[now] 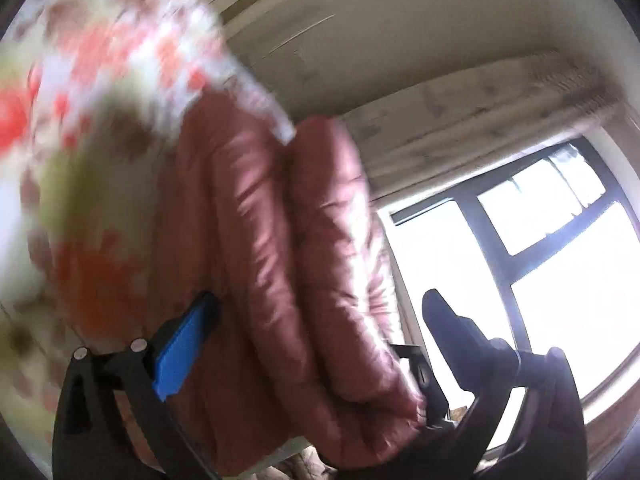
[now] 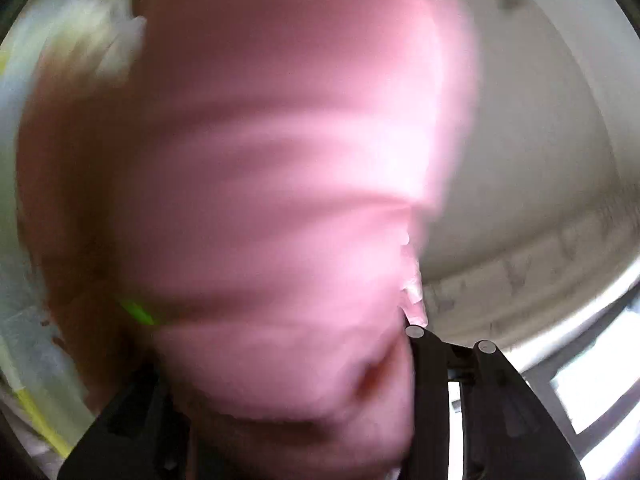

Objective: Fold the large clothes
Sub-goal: 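Grasp the jacket with the left gripper while the right gripper lifts and folds it over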

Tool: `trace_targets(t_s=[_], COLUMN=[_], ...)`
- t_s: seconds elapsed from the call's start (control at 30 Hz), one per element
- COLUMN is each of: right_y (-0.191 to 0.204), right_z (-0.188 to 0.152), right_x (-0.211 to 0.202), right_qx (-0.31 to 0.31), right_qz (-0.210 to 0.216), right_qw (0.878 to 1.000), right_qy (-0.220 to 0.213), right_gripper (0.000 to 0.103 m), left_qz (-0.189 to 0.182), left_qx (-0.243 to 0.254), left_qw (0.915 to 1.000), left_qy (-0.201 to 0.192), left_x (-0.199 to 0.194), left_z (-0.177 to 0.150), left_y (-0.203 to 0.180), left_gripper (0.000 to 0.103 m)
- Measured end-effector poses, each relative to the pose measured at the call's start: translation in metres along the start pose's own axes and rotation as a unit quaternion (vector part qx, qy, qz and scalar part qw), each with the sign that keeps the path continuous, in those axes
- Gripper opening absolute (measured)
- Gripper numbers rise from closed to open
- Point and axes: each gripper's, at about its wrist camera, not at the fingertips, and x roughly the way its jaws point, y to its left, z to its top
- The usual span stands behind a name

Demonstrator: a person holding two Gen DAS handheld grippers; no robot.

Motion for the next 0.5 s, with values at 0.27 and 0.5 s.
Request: trace_targets(t_s=[0.27,0.5], right_y=[-0.024,-0.017], right_z=[-0.027,-0.043], right_x=[-0.005,-0.025], right_qx=[0.07,0.055], right_qz=[0.015,0.0], right_qw=[0.997,0.998], right_qy=[-0.021,-0.035], right_gripper=[0.039,0.04], left_qz=[-0.015,0.147], left_qx=[0.017,0.154], left_qw=[0.9995,0.9713], left_qy=[0.022,0.107], left_x=[0.014,0.08], left_z=[0.023,0.044], left_y=[-0.016,-0.07], left_gripper=[0.101,0.098])
